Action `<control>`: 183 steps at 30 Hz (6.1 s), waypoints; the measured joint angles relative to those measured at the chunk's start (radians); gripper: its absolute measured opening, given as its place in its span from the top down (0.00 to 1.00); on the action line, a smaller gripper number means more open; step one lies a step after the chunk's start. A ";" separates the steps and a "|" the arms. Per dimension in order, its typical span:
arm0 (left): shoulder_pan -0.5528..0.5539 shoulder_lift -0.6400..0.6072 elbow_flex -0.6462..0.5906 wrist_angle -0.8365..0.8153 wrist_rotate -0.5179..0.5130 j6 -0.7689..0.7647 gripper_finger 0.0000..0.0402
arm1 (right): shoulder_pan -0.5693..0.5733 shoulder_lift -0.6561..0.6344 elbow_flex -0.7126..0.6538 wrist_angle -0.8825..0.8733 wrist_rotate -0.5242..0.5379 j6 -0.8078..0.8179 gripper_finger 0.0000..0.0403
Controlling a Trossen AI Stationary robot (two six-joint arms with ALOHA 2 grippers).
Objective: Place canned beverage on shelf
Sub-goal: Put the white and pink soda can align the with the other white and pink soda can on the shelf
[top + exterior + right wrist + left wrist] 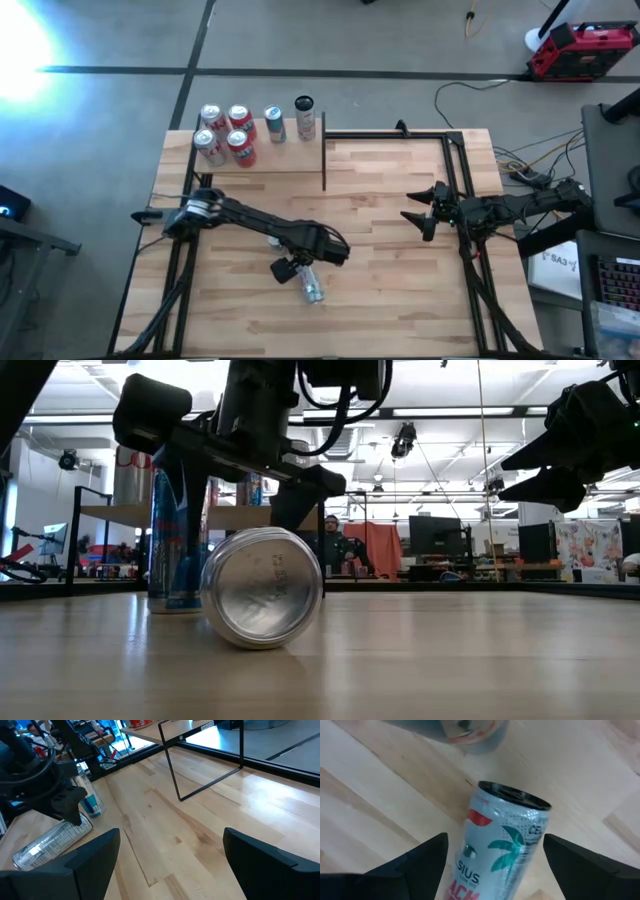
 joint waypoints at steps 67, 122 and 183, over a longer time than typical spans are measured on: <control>-0.133 0.000 0.060 0.079 -0.049 0.133 0.10 | 0.000 0.000 0.000 0.000 0.000 0.000 0.17; -0.152 0.000 -0.114 0.283 -0.192 0.407 0.44 | 0.000 0.000 0.000 0.000 0.000 0.000 0.17; -0.204 0.445 0.207 0.295 -1.505 0.715 0.40 | 0.000 -0.001 0.000 0.000 0.000 0.000 0.17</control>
